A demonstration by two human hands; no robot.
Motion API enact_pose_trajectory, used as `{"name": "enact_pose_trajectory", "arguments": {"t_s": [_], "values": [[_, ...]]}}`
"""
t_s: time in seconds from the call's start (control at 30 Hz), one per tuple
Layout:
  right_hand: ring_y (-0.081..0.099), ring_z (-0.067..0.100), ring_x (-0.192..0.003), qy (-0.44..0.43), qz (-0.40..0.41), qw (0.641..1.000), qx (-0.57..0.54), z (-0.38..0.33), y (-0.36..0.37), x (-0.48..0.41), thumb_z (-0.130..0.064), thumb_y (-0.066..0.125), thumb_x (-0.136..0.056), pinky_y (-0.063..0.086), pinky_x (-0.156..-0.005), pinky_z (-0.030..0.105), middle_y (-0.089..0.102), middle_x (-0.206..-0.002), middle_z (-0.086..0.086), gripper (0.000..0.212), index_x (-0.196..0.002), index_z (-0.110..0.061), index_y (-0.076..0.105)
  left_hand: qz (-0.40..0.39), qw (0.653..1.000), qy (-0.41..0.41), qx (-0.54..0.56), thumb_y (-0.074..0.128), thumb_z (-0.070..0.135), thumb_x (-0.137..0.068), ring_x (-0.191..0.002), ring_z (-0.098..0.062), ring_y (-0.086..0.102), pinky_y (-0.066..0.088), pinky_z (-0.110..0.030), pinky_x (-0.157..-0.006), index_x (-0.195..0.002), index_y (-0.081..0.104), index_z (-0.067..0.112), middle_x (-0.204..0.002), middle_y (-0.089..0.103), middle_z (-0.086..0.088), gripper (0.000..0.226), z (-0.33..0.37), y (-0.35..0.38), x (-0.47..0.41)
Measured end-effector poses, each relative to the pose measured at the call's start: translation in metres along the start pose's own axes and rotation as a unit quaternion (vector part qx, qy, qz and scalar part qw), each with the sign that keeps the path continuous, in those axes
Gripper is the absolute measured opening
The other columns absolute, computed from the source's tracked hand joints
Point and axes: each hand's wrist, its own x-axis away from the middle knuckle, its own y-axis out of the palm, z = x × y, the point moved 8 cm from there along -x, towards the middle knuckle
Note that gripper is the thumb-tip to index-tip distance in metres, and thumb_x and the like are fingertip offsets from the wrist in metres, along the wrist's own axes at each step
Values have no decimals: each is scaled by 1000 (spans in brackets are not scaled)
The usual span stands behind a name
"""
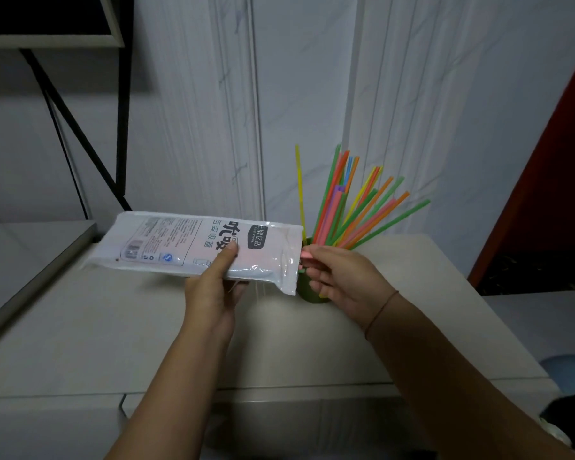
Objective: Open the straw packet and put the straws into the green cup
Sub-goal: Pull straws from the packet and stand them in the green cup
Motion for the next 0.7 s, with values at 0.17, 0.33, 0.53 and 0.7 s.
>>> {"name": "enact_pose_trajectory", "arguments": {"t_s": [0.17,0.33,0.53,0.7], "values": [[54,9,-52,-102,27,994,12,-14,-4,2,2,54,-88,47,-49,16,57,-64,9,13,-95,6,65,-8,1000,-24,19,72,8,-79,-95,-11,71,59,-33,-78,-104,65,24,-103,75,4,30,-5,3,0],[60,6,-47,-124,19,992,-22,-36,-20,2,4,55,-87,52,-52,15,62,-58,7,10,-84,2,63,31,991,-56,116,69,2,-80,-90,-17,73,60,-39,-78,-104,60,19,-93,77,-2,31,-4,-10,-5],[53,5,-40,-95,12,986,-133,-44,-40,-3,-4,56,-89,44,-40,15,57,-50,2,12,-78,-4,62,69,983,-91,146,66,1,-82,-78,-15,73,61,-34,-62,-102,61,17,-76,76,0,26,-10,-22,-9],[51,3,-43,-70,-39,986,-147,-22,-13,-9,-4,58,-89,42,-40,14,56,-54,1,7,-92,-2,63,54,984,-108,128,66,1,-82,-72,-15,74,60,-37,-68,-98,61,17,-75,76,0,24,-28,-6,0]]}}
